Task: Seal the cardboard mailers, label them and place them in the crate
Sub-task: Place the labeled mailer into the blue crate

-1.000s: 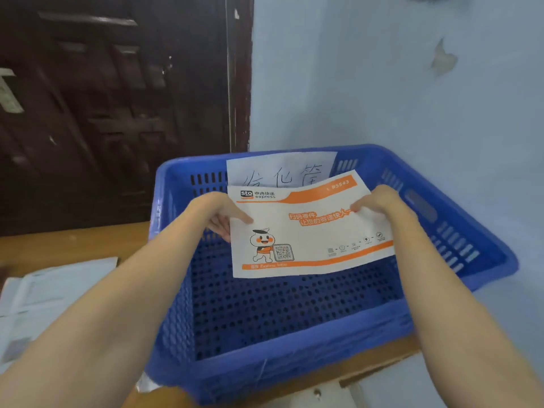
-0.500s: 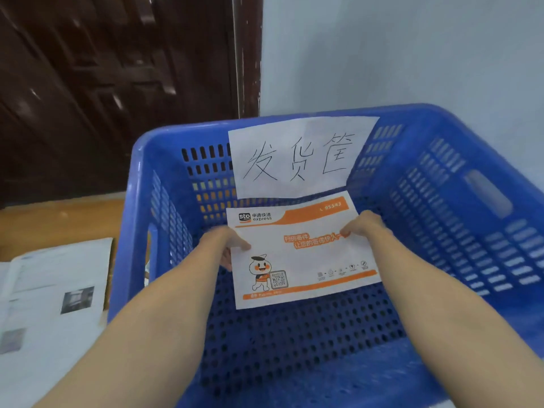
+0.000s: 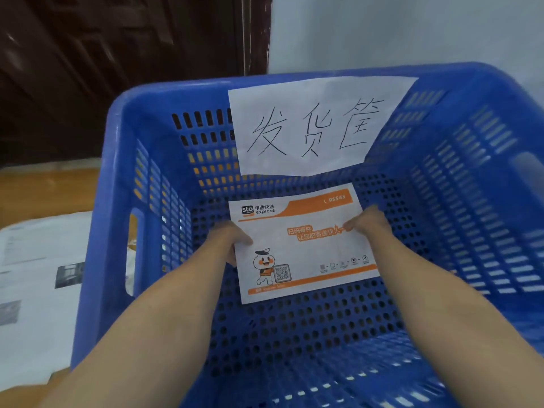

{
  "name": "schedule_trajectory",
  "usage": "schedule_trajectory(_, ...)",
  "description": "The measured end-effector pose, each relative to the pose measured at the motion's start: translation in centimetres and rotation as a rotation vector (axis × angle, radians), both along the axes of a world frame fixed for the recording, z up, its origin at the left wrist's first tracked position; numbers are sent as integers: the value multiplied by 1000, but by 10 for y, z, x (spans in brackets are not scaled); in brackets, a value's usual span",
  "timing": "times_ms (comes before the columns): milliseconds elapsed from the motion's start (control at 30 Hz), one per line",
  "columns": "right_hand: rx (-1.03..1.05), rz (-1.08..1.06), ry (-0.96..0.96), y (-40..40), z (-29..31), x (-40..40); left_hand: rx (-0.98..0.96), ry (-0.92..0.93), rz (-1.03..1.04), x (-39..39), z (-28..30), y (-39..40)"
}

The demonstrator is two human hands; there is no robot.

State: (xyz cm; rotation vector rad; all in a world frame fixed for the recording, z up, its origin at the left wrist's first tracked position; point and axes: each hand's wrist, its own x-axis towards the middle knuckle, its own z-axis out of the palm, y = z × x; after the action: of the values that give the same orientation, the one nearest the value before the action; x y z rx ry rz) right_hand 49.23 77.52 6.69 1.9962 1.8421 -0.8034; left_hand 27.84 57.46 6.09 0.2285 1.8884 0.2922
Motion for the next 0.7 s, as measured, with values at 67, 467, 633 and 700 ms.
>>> schedule_trajectory(67,-15,6,-26,1,-3,0,-2,-4,-7,0,-1,-1)
schedule_trajectory(467,-27,26,-117,-3,-6,0,-114,-46,4,-2,-5,-9)
schedule_trajectory(633,-59,46,-77,2,8,3,-114,-27,-45,-5,3,-5)
schedule_trajectory(700,-79,71,-75,1,19,4,-120,-9,-103,-4,11,-2)
